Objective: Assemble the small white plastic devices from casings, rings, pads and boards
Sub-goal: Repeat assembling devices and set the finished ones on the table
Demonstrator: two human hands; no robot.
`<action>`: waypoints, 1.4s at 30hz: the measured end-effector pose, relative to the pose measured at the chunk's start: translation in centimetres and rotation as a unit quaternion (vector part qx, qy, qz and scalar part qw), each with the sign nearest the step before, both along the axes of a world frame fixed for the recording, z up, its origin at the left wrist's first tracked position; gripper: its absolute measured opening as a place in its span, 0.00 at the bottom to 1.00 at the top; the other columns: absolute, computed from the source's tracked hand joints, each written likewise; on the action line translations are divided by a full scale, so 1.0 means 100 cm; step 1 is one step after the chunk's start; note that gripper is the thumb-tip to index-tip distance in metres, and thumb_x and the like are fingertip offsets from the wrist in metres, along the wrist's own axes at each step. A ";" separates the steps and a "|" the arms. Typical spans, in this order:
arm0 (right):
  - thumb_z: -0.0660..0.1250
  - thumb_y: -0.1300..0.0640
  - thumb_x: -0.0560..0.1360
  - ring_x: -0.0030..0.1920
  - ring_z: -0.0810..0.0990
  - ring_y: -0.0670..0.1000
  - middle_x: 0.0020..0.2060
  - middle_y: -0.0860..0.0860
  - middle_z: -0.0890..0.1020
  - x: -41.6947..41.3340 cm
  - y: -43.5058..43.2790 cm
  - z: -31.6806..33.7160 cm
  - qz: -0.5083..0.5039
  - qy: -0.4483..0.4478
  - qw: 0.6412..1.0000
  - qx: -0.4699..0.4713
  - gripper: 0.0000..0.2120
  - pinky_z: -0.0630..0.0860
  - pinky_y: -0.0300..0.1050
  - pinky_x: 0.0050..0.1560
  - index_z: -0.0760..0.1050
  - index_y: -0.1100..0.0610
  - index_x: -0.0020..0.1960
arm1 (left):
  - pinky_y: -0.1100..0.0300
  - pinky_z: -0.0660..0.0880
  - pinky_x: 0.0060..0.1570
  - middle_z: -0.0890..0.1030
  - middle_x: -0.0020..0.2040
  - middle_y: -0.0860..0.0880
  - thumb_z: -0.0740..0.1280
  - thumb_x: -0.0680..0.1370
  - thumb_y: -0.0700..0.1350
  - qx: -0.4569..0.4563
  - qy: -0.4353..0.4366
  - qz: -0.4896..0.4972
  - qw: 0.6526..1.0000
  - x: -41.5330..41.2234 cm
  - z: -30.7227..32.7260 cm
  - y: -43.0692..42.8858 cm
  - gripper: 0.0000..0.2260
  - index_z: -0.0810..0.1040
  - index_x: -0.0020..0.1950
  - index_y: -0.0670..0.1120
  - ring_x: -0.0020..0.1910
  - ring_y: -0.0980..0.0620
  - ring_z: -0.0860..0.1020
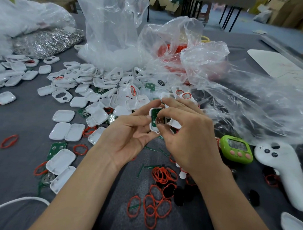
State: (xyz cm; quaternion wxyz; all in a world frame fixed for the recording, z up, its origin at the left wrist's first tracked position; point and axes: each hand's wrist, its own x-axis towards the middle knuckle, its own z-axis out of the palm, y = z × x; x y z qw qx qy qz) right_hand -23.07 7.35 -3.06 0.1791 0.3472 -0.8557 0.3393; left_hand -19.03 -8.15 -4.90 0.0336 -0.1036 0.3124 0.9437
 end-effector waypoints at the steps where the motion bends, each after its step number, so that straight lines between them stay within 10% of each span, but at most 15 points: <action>1: 0.79 0.61 0.70 0.65 0.79 0.50 0.60 0.45 0.85 0.000 0.000 0.000 -0.001 -0.004 1.000 0.001 0.09 0.62 0.28 0.67 0.85 0.53 0.48 | 0.50 0.82 0.57 0.85 0.59 0.43 0.63 0.72 0.31 -0.004 0.003 -0.002 1.000 0.000 0.000 0.000 0.18 0.88 0.54 0.42 0.55 0.47 0.85; 24: 0.79 0.63 0.69 0.58 0.80 0.37 0.52 0.35 0.82 -0.007 0.003 -0.001 0.016 -0.121 0.988 -0.097 0.09 0.75 0.33 0.61 0.87 0.52 0.47 | 0.52 0.84 0.49 0.85 0.56 0.41 0.62 0.69 0.29 -0.013 -0.012 0.003 1.000 -0.003 0.002 0.005 0.22 0.81 0.61 0.39 0.49 0.47 0.86; 29: 0.78 0.69 0.70 0.52 0.86 0.43 0.47 0.46 0.88 -0.013 0.003 0.003 0.047 -0.292 0.911 -0.287 0.09 0.83 0.40 0.53 0.87 0.56 0.44 | 0.51 0.83 0.54 0.84 0.61 0.40 0.60 0.74 0.28 -0.029 -0.021 -0.001 0.999 -0.003 0.002 0.005 0.22 0.79 0.66 0.38 0.55 0.45 0.84; 35: 0.73 0.61 0.67 0.48 0.87 0.53 0.44 0.54 0.88 -0.024 0.014 0.013 0.079 -0.509 0.688 -0.512 0.04 0.85 0.52 0.52 0.86 0.54 0.37 | 0.53 0.85 0.45 0.86 0.57 0.40 0.61 0.78 0.28 -0.061 -0.044 0.030 0.997 -0.003 0.000 0.006 0.15 0.81 0.59 0.38 0.49 0.47 0.86; 42: 0.71 0.63 0.68 0.42 0.87 0.52 0.44 0.55 0.88 -0.023 0.009 0.011 0.097 -0.531 0.662 -0.520 0.05 0.85 0.46 0.46 0.86 0.57 0.38 | 0.58 0.82 0.35 0.87 0.51 0.41 0.68 0.76 0.30 -0.201 -0.045 0.094 0.974 -0.003 -0.001 0.014 0.10 0.88 0.47 0.42 0.41 0.49 0.86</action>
